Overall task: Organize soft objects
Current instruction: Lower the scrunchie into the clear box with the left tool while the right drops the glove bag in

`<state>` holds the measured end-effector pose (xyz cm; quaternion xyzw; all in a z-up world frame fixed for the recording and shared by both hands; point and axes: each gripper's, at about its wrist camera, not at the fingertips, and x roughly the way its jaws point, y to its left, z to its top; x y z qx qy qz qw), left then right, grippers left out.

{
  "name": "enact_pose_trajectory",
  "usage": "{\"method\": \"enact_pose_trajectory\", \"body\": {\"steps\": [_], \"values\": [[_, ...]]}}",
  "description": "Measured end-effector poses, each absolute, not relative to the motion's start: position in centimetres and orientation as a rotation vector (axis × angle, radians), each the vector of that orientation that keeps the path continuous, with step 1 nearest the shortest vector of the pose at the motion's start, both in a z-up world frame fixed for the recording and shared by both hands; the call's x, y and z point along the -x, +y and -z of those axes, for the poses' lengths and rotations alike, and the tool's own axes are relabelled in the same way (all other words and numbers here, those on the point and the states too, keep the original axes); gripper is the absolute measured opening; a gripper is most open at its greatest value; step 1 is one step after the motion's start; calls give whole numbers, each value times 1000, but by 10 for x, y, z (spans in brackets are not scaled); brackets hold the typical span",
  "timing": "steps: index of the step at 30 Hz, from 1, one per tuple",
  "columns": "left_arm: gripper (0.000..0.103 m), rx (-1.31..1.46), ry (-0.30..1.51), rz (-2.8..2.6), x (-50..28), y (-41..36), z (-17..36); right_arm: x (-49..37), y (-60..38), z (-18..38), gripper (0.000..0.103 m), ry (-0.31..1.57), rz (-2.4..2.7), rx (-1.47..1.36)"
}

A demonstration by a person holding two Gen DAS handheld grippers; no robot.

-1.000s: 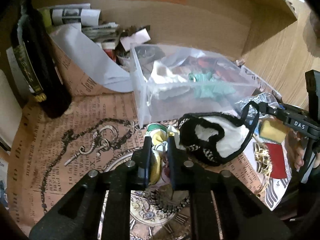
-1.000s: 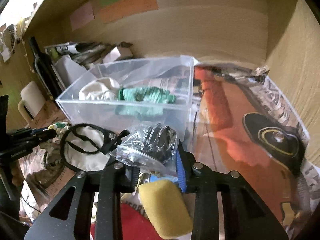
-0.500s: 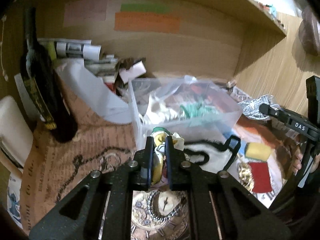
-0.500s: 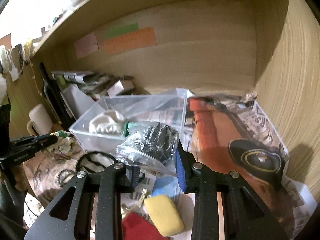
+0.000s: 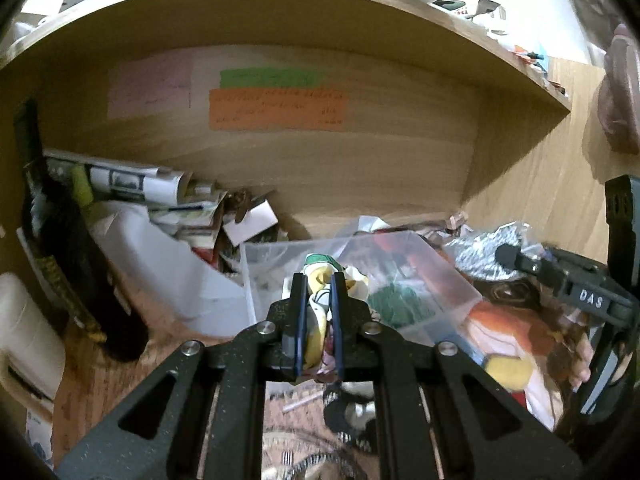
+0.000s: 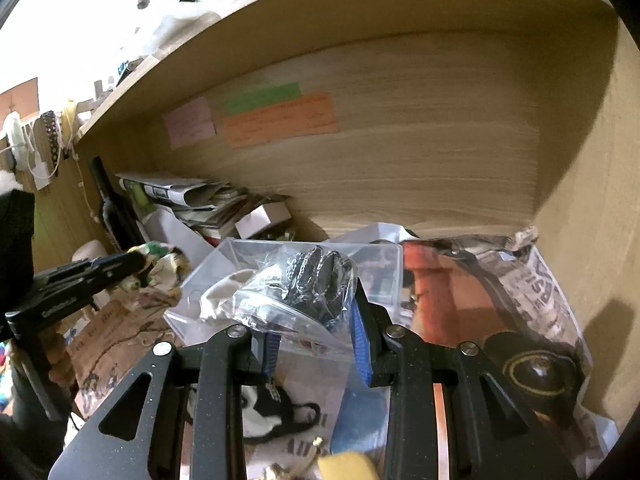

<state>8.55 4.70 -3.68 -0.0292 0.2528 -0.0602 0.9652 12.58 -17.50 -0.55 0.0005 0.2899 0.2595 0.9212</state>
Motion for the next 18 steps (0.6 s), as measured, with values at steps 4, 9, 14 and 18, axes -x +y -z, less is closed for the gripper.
{"method": "enact_pose_trajectory", "body": {"steps": [4,9,14,18], "values": [[10,66,542,130,-111,43,40,-139,-162,11,28,611,-551,12],[10,71,587,129,-140,40,51,-157,-144,22,28,662,-557,72],[10,61,638,128,-167,35,67,-174,-134,35,28,715,-539,134],[10,42,687,127,-183,30,82,-187,-127,48,28,745,-501,195]]}}
